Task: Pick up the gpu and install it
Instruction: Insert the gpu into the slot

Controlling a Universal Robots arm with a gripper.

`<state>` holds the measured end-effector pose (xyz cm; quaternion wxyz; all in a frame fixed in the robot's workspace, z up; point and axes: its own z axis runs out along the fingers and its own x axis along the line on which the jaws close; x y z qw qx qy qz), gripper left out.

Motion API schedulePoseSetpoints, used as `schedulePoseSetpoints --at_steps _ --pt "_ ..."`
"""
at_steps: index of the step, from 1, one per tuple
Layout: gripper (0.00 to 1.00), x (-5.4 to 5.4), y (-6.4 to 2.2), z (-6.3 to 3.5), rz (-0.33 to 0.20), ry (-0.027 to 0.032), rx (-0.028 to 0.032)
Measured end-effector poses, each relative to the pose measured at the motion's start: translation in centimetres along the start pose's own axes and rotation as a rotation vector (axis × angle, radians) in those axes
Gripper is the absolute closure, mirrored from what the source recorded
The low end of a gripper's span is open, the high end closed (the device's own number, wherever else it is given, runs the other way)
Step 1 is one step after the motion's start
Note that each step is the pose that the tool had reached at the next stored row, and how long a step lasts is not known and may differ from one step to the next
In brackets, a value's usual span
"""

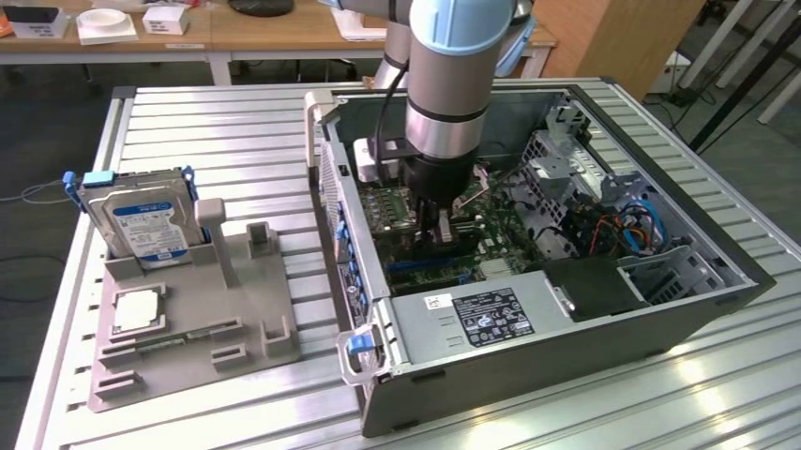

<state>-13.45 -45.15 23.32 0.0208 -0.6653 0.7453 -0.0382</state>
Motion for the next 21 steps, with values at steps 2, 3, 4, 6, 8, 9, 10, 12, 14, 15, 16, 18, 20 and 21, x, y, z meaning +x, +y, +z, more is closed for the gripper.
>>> schedulePoseSetpoints --at_steps 2,3,4,6,8,9,10,12,14,15,16,18,20,21 --pt "0.71 0.00 0.02 0.01 0.000 0.0001 0.0001" --pt "0.71 0.00 0.04 0.03 0.000 -0.0002 0.0002" --pt "0.71 0.00 0.05 0.03 0.000 -0.0003 0.0003" --pt "0.71 0.00 0.06 0.03 0.000 -0.0003 0.0004" --pt "0.71 0.00 0.06 0.03 0.000 -0.0003 0.0003" --pt "0.71 0.00 0.06 0.03 0.000 -0.0002 0.0003" --pt "0.71 0.00 0.07 0.03 0.000 -0.0002 0.0002" --pt "0.71 0.00 0.07 0.02 0.000 -0.0003 0.0002" --pt "0.71 0.00 0.07 -0.01 0.000 -0.0006 0.0004" --pt "0.71 0.00 0.06 -0.01 0.000 -0.0008 0.0007" --pt "0.71 0.00 0.07 -0.02 0.000 -0.0008 0.0014" --pt "0.71 0.00 0.07 -0.03 0.000 -0.0008 0.0032" --pt "0.71 0.01 0.11 -0.04 0.001 -0.0011 0.0073" --pt "0.71 0.01 0.12 -0.04 0.000 -0.0013 0.0090"
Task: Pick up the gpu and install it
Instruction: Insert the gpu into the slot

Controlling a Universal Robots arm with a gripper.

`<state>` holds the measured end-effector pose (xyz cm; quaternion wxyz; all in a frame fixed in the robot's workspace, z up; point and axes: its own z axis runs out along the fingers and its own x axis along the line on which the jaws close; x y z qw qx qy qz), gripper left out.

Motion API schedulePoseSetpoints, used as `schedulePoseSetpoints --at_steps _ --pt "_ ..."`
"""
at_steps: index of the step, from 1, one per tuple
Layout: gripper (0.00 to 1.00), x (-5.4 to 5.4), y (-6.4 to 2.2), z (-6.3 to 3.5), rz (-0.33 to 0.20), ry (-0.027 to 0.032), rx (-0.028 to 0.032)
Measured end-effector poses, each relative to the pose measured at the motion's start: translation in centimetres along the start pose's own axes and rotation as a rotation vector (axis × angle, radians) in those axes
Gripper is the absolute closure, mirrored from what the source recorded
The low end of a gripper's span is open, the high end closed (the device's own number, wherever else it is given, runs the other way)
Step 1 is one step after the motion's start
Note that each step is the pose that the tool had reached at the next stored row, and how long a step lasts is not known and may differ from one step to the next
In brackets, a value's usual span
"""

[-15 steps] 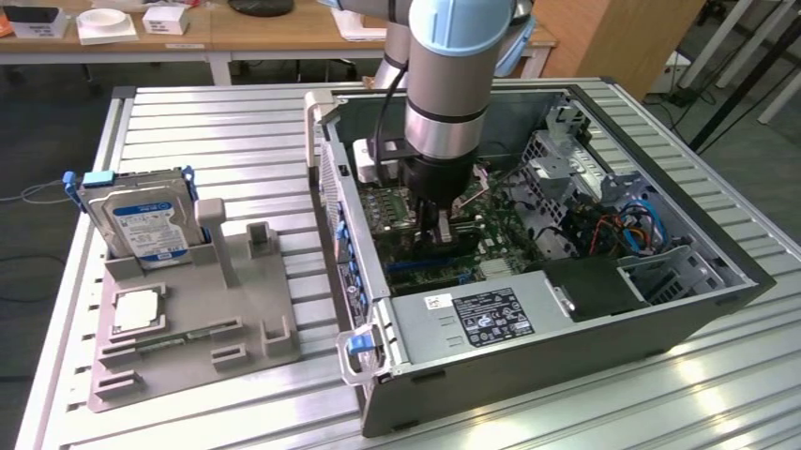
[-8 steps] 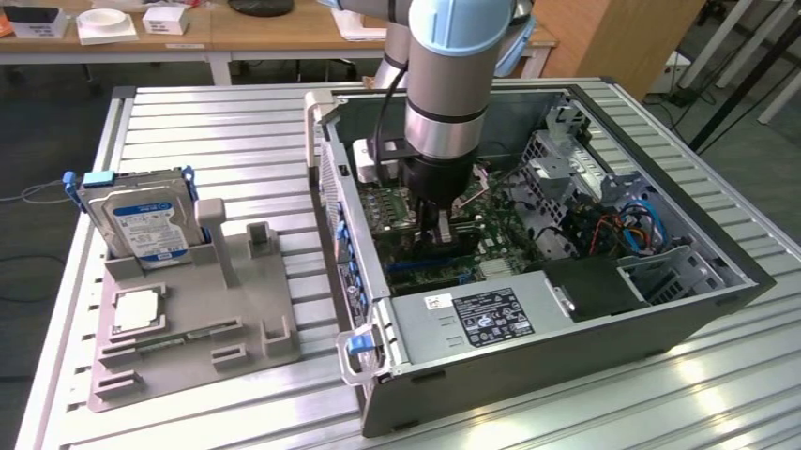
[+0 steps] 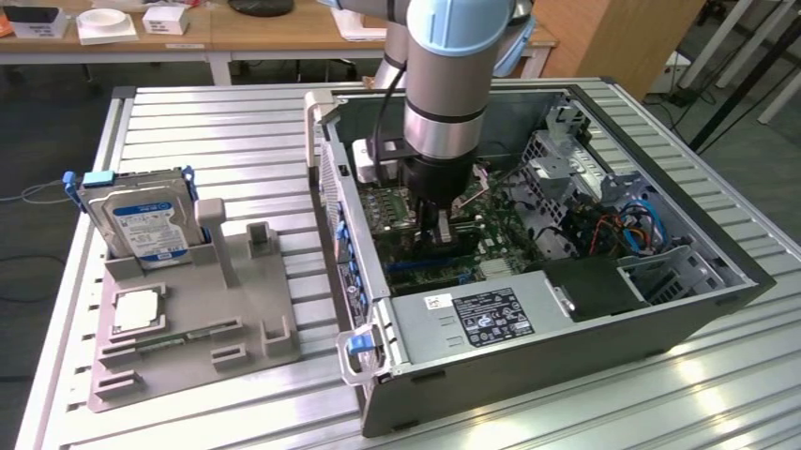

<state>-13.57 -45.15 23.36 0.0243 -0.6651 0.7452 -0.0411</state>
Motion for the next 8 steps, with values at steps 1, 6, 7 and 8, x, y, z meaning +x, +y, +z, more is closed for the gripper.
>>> schedulePoseSetpoints --at_steps 1,6,7,8 --pt "0.71 0.00 0.01 0.00 0.000 -0.0002 0.0007" --pt "0.71 0.01 0.00 -0.21 0.000 -0.0001 0.0009" --pt "0.71 0.01 -0.01 -0.31 0.000 -0.0001 0.0007" --pt "0.71 0.01 -0.02 -0.40 0.000 -0.0002 0.0008"
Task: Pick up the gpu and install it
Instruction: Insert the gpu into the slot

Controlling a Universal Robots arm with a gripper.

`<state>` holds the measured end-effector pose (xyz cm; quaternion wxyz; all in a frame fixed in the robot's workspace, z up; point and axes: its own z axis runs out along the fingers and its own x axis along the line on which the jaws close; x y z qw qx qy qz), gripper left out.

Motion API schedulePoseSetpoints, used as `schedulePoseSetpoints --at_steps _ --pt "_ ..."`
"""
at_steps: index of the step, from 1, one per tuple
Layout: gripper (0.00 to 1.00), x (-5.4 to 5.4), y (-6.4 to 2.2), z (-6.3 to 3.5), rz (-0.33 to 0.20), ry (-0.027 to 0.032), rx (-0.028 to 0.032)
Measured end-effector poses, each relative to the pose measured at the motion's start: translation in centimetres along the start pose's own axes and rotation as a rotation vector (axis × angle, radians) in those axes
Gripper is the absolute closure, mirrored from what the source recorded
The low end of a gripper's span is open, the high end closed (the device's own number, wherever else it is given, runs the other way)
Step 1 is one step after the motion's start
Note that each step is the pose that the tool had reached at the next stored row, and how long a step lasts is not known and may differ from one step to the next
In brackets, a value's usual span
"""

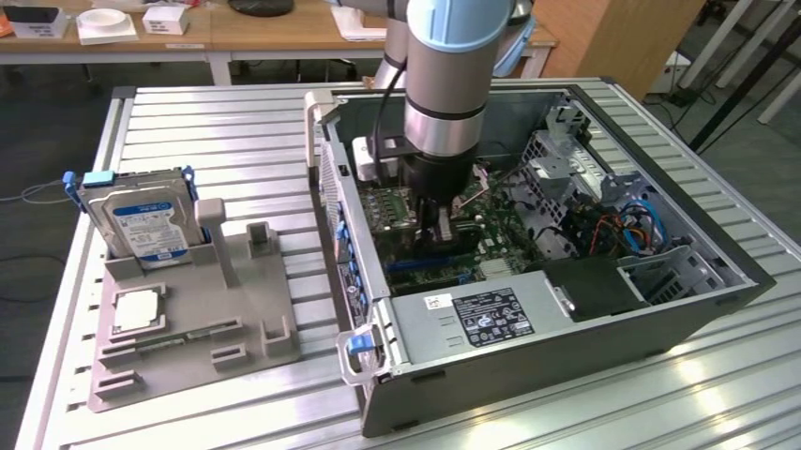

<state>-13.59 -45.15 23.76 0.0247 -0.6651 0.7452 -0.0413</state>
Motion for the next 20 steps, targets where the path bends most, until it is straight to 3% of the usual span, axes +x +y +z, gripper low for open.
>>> schedulePoseSetpoints --at_steps 20 --pt "0.71 0.14 -0.06 -0.13 0.000 0.0001 -0.0020"
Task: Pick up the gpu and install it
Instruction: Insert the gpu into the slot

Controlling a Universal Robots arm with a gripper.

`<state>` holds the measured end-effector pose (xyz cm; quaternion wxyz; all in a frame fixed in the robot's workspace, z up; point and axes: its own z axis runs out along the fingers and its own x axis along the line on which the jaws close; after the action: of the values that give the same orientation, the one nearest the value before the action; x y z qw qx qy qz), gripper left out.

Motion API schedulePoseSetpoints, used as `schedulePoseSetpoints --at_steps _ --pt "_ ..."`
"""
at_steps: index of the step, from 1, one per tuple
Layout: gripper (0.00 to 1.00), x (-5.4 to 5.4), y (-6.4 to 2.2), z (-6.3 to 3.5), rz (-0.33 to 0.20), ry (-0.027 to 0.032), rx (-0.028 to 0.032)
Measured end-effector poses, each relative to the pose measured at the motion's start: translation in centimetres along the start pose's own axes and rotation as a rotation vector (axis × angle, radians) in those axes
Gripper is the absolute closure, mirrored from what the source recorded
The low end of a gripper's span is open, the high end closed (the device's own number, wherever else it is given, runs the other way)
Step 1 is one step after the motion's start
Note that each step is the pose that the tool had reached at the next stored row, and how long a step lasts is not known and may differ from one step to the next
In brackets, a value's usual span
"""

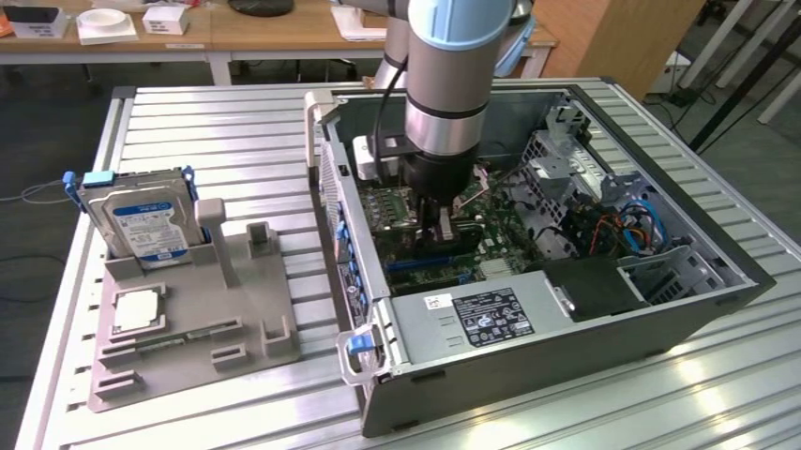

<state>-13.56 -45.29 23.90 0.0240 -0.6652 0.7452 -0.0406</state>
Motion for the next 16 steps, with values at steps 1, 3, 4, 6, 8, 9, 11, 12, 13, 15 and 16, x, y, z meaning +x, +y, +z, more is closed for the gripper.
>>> schedulePoseSetpoints --at_steps 1,3,4,6,8,9,11,12,13,15,16 --pt "0.71 0.00 -0.02 -0.01 0.000 0.0003 -0.0016" --pt "0.71 0.00 -0.02 -0.02 0.000 0.0005 -0.0025" --pt "0.71 0.00 -0.02 -0.02 0.000 0.0005 -0.0026" --pt "0.71 0.00 -0.03 -0.02 0.000 0.0005 -0.0026" --pt "0.71 0.00 -0.05 -0.02 0.000 0.0004 -0.0026" --pt "0.71 0.00 -0.05 -0.02 0.000 0.0003 -0.0026" --pt "0.71 0.00 -0.06 -0.01 0.000 0.0002 -0.0026" --pt "0.71 0.00 -0.06 -0.01 0.000 0.0001 -0.0026" --pt "0.71 0.01 -0.07 -0.01 0.000 0.0001 -0.0025" --pt "0.71 0.02 -0.11 -0.01 0.000 0.0001 -0.0026" --pt "0.71 0.02 -0.13 -0.01 0.000 0.0002 -0.0026"
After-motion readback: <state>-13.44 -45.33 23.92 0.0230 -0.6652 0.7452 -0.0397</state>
